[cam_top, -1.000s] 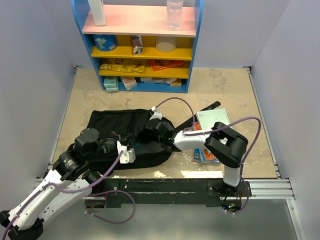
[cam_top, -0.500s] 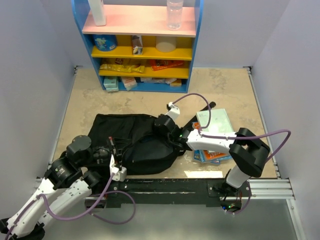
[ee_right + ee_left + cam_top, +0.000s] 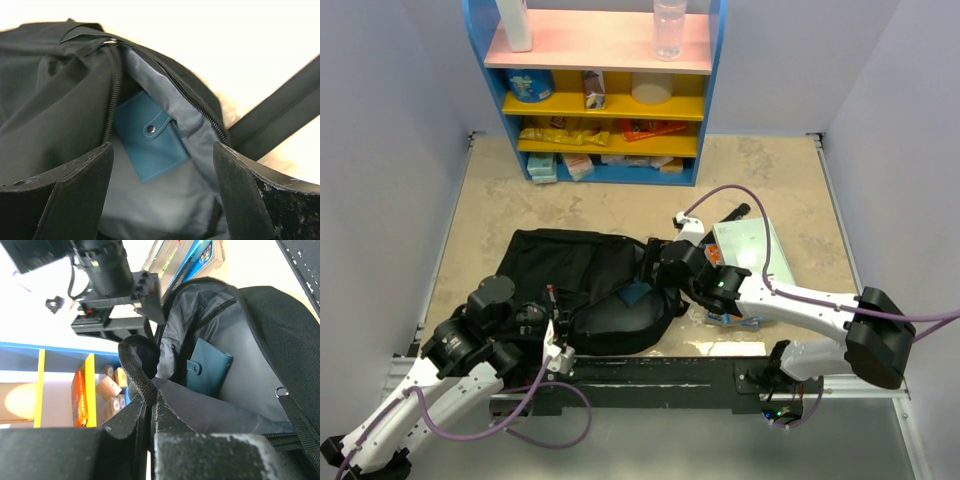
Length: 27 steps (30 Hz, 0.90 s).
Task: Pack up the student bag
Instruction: Place the personal item in the student bag, then adjust the personal item in the student bag.
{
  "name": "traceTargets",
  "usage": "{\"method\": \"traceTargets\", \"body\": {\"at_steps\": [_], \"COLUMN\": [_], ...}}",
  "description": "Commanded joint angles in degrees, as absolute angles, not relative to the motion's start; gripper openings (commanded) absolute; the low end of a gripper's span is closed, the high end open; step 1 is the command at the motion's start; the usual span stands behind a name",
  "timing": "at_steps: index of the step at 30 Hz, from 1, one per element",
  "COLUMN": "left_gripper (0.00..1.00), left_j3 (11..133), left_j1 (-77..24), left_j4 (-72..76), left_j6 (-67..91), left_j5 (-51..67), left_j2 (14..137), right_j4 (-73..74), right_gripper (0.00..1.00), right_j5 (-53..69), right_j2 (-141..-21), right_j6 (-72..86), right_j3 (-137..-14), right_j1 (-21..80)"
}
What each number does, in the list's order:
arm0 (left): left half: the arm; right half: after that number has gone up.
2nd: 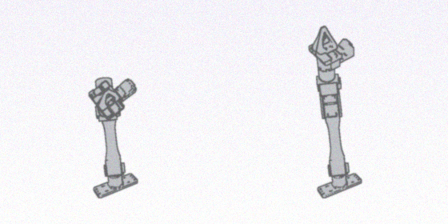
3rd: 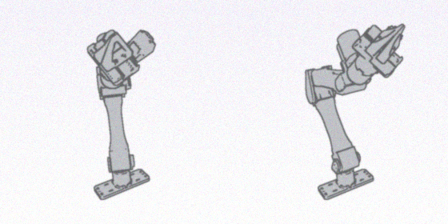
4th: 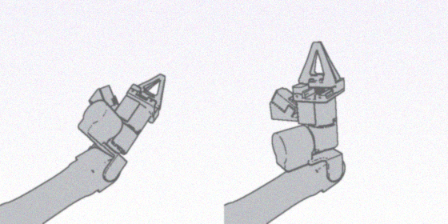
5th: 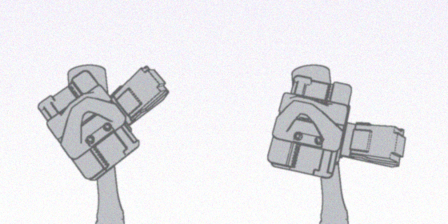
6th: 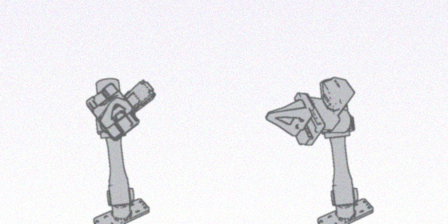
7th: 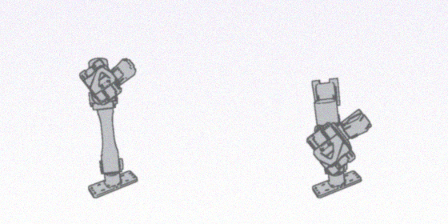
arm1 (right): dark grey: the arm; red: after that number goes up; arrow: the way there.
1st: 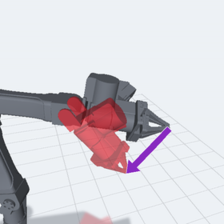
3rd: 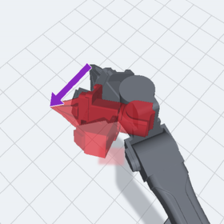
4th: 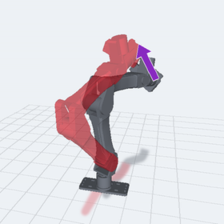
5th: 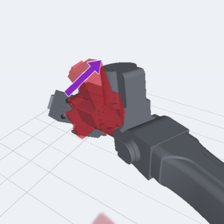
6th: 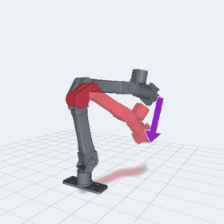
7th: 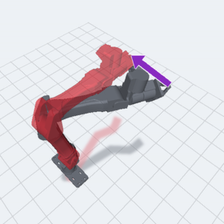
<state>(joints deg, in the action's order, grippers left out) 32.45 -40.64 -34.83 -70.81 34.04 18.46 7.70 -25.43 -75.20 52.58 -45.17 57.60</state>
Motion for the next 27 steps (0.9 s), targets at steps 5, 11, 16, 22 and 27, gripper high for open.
{"method": "traceTargets", "body": {"at_steps": [5,11,16,22,27], "left_gripper": [0.0,0.0,0.0,0.0,0.0], "left_j3": [33.22,35.16,34.89,35.59,35.77], "left_j1": [-40.69,-40.78,-40.69,-40.78,-40.78], "left_j4": [-30.59,-30.32,-30.67,-30.85,-31.73], "left_j6": [-72.6,-70.32,-70.14,-70.05,-70.05], "left_j5": [37.27,34.81,35.15,35.51,35.42], "left_j2": [17.84,18.37,17.32,17.93,17.58], "right_j4": [-7.1,-9.84,-14.05,-14.41,-16.96], "right_gripper": [0.81,0.79,0.8,0.79,0.78], "right_j5": [-24.0,-21.98,-18.2,-12.32,-13.18], "right_j2": [-71.2,-65.58,-58.89,-65.74,-69.25], "right_j6": [19.39,5.9,2.91,-5.43,-10.62], "right_j3": [-40.63,-35.7,-31.38,-36.82,-38.84], "right_j1": [58.09,58.36,58.71,62.65,64.6]}}
